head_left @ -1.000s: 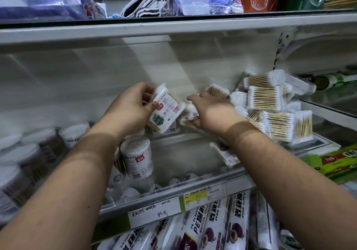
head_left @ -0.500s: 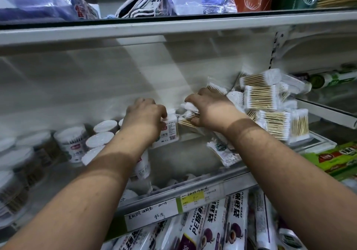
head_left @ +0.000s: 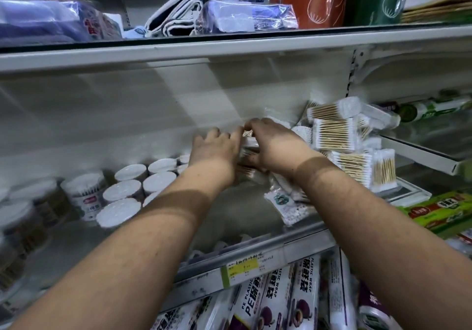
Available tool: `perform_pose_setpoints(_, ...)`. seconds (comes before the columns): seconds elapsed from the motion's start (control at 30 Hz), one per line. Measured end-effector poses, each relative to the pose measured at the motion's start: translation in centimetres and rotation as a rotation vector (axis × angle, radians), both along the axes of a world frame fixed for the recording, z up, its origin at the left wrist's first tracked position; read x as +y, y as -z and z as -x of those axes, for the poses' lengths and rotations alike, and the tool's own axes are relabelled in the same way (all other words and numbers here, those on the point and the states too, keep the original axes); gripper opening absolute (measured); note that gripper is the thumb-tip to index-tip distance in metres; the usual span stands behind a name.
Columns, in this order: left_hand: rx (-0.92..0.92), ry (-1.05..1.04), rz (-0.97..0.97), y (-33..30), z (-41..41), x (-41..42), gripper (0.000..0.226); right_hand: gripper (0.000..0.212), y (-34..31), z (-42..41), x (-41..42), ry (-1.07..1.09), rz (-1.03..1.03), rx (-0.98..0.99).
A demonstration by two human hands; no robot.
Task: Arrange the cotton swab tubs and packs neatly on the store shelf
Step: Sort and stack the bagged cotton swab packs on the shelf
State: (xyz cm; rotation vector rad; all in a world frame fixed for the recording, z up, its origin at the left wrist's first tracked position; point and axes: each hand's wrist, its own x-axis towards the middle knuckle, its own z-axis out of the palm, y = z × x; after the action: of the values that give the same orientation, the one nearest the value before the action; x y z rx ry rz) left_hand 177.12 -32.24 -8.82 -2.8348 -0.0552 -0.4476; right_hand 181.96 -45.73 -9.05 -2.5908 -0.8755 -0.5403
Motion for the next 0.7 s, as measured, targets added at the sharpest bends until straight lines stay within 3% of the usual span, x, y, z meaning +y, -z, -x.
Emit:
perform_pose_setpoints(0.07, -0.013, -0.025, -0.028, 1.1, -1.2, -1.0, 0.104, 0.081, -0.3, -0.3, -0.4, -0.042, -0.064, 0.036)
perform_pose_setpoints(0.2, -0.207, 0.057, 0.083, 2.3, -2.4, -1.1, 0.081, 0.097, -1.9, -0.1, -2.2, -0.161, -0.104, 0.182)
perform_pose_setpoints(0.3, -0.21, 0.145, 0.209, 2.3, -2.1, -0.8, 0.082, 0.086, -2.1, 0.0, -3.7, -0.255, -0.28, 0.293)
perform_pose_setpoints(0.47, -0.151, 0.228, 0.344, 1.0, -1.5, -1.3, 0.062, 0.064, -0.3, -0.2, -3.6, -0.414, -0.607, 0.33)
perform_pose_setpoints(0.6, -0.206, 0.248, 0.608, 0.4, -0.5, -1.3, 0.044, 0.041, 0.4, -0.5, -3.9, -0.42, -0.806, 0.243)
perform_pose_setpoints(0.7, -0.191, 0.257, 0.638, 0.6, -0.2, -1.7, 0.047, 0.039, 0.9, -0.9, -3.9, -0.366, -0.809, 0.138)
